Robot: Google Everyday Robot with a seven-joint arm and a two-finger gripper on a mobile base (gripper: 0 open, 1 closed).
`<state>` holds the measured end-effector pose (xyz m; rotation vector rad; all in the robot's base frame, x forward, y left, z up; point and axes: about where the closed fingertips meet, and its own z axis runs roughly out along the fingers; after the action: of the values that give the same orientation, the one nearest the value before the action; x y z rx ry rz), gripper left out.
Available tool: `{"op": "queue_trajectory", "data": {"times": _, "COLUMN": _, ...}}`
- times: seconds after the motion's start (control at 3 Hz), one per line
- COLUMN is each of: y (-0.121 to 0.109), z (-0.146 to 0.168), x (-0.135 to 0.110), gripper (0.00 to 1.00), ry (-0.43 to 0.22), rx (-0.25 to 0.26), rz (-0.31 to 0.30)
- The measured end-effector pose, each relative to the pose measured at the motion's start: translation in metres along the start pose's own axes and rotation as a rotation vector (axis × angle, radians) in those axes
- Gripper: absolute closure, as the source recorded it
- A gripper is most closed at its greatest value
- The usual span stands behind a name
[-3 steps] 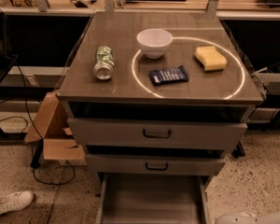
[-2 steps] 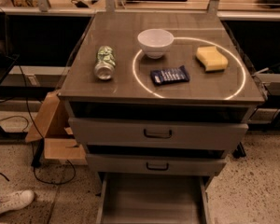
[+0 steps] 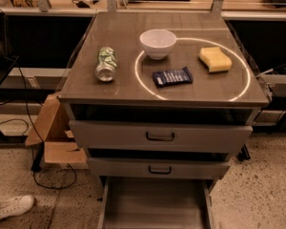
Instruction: Close bottom drawer
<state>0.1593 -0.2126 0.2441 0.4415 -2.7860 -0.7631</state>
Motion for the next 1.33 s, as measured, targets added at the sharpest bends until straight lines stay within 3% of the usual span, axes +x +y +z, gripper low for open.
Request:
{"op": "queue_trajectory", "data": {"times": 0.33, "y": 0.002, "z": 0.018, "x": -0.004, "gripper": 1.0, "ry": 0.027, "rx": -0.043, "rz": 0.011}}
{"op": "queue_trajectory", "data": {"times": 0.67, "y": -0.009, "z": 0.026, "x": 0.01, "gripper": 1.0, "ry": 0.017, "rx": -0.065, "rz": 0.07}}
{"op": "queue_trajectory", "data": {"times": 1.0, "y": -0.015, "z": 0.043, "x": 0.015, "gripper": 1.0, "ry": -0.04, "rx": -0.158, "rz": 0.144}}
{"op": "queue_trajectory", "data": {"times": 1.33, "y": -0.019, "z": 0.047, "x": -0.002, "gripper": 1.0, "ry": -0.131, "rx": -0.219, "rz": 0.156}}
